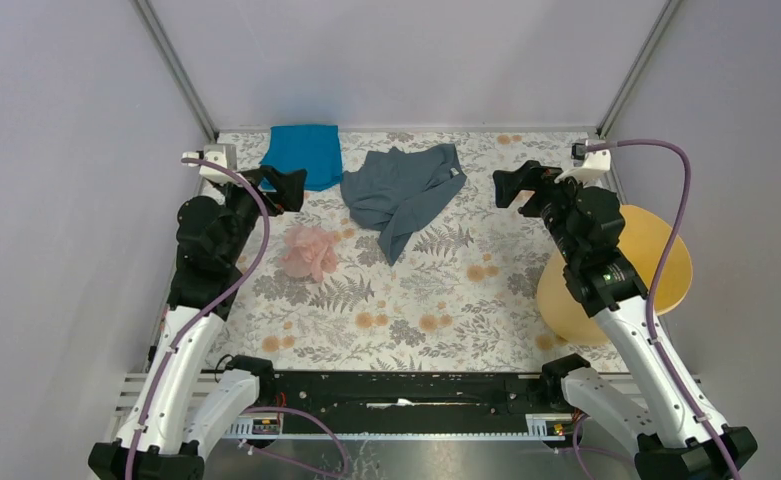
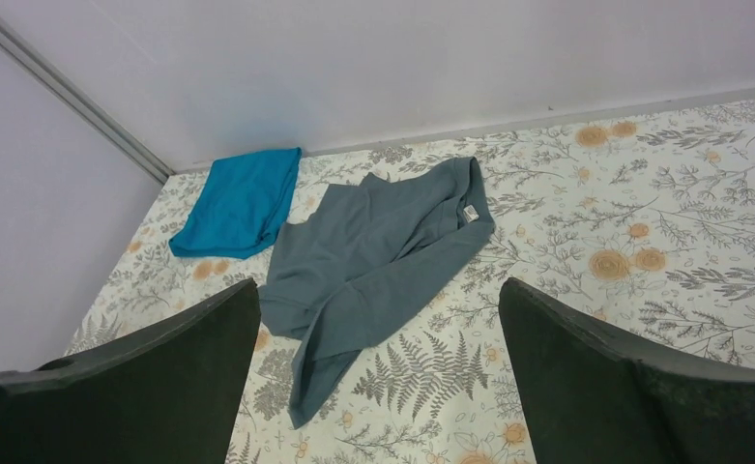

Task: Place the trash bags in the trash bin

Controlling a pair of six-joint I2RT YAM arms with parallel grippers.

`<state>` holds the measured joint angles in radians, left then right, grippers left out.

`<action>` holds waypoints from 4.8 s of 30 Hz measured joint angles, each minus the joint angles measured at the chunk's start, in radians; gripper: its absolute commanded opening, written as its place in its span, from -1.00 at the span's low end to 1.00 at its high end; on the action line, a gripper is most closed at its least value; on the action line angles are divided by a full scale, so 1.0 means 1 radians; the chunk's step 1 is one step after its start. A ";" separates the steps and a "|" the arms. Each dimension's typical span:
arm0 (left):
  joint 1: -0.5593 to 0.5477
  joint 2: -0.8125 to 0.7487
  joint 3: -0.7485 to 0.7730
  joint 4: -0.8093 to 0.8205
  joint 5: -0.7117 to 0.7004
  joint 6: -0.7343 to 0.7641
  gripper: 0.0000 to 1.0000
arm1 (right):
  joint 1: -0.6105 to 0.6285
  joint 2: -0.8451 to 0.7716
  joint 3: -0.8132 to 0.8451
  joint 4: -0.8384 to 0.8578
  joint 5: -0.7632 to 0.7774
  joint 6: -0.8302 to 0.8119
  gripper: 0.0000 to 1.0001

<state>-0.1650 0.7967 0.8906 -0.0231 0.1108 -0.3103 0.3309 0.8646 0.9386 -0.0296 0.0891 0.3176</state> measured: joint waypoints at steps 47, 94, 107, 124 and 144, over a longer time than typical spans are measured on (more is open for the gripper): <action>-0.129 0.312 -0.236 -0.426 -0.192 -0.396 -0.55 | 0.346 0.307 -0.217 0.150 -0.625 0.156 0.99; -0.129 0.096 -0.675 1.363 0.376 -1.370 -0.92 | 0.586 0.473 -0.479 1.079 -0.394 0.694 -1.00; -0.111 -0.350 -0.470 0.212 0.278 -0.759 -0.56 | 0.587 -0.130 -0.545 0.563 -0.094 0.391 -1.00; -0.111 -0.229 -0.369 -0.335 0.130 -0.523 -0.84 | 0.587 -0.179 -0.372 0.212 -0.015 0.222 -1.00; -0.111 -0.060 -0.358 -0.393 0.125 -0.488 -0.40 | 0.587 -0.161 -0.169 -0.010 0.274 0.313 -1.00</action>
<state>-0.2764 0.7368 0.5323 -0.4156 0.2359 -0.7982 0.9184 0.7036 0.7692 -0.0399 0.3626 0.6308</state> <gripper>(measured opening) 0.195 0.011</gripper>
